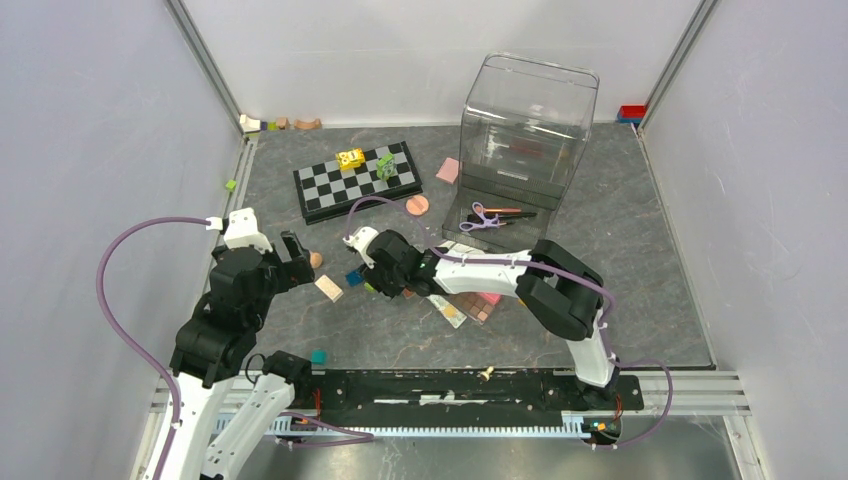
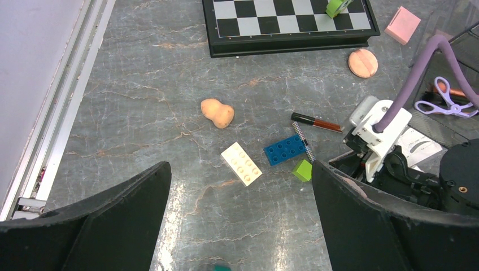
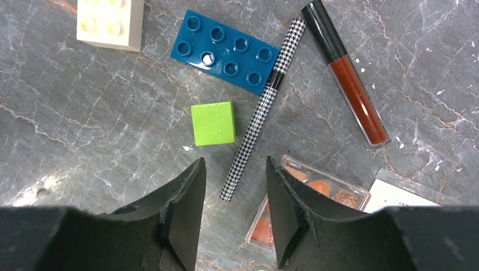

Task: Organize the makeup
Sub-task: Pick up the makeup tool from the center of the board.

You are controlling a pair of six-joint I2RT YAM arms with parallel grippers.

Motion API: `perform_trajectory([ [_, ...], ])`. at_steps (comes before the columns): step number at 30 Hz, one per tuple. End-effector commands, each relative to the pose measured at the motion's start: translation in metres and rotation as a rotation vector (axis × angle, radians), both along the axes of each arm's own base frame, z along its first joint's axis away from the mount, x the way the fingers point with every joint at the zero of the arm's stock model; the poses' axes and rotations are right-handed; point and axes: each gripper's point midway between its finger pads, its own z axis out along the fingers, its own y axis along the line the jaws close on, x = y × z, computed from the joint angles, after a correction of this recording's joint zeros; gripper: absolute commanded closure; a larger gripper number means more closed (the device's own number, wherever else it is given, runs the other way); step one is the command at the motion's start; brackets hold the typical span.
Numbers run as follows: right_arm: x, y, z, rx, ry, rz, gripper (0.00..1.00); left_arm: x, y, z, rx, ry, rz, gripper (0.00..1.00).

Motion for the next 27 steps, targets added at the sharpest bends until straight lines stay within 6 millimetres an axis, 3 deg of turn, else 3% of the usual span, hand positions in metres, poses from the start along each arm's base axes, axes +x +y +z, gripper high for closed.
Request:
perform_trajectory([
  [1,0.01,0.01,0.006,0.008,-0.035,-0.02,0.51,0.003,-0.002,0.007,-0.03,-0.038,0.006,0.0],
  [8,0.011,0.007,-0.014,-0.039,-0.026,-0.022,0.54,0.003,-0.002,0.007,-0.03,-0.036,0.007,0.0],
  [12,0.01,0.001,-0.026,-0.073,-0.02,-0.021,0.62,0.004,-0.002,0.007,-0.029,-0.034,0.007,0.0],
  [16,0.008,-0.006,-0.029,-0.091,-0.029,-0.026,0.8,0.004,-0.002,0.006,-0.029,-0.032,0.006,0.0],
  [21,0.009,-0.004,-0.014,-0.055,-0.046,-0.018,0.96,0.004,-0.003,0.006,-0.029,-0.029,0.004,0.0],
  [27,0.02,0.004,0.038,0.025,-0.112,-0.032,1.0,0.004,-0.002,0.006,-0.029,-0.031,0.006,0.0],
])
